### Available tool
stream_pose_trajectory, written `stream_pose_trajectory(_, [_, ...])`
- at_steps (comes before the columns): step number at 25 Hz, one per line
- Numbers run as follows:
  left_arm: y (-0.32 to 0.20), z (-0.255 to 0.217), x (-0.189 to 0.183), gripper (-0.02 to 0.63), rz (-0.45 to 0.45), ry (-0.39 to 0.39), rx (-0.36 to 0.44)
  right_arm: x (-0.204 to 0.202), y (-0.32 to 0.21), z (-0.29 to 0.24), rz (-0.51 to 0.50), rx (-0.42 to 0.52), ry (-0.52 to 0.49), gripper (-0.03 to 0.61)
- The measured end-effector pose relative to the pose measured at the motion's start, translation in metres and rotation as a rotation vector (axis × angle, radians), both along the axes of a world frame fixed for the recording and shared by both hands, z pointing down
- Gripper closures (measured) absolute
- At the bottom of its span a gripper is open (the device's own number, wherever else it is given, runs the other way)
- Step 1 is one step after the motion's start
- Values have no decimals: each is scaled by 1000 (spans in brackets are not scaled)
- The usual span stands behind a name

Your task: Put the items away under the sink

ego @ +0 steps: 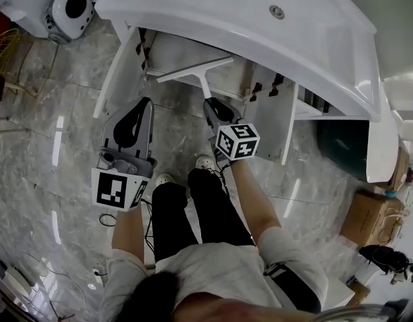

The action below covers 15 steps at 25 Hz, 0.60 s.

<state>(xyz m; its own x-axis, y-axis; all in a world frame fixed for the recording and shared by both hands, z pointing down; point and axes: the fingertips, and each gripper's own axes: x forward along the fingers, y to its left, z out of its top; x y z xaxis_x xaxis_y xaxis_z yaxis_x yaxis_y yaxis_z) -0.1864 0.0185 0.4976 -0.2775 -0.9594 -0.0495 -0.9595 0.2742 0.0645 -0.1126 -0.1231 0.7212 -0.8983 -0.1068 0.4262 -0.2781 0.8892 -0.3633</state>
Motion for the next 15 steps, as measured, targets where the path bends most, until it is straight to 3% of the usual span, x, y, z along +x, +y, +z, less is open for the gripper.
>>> stream_pose_trajectory(9, [-29, 118, -20, 606, 23, -15, 13, -23, -53, 120, 89, -27, -9, 479])
stream_pose_trajectory(15, [-56, 182, -30, 606, 71, -53, 34, -28, -104, 179, 180, 11, -44, 479])
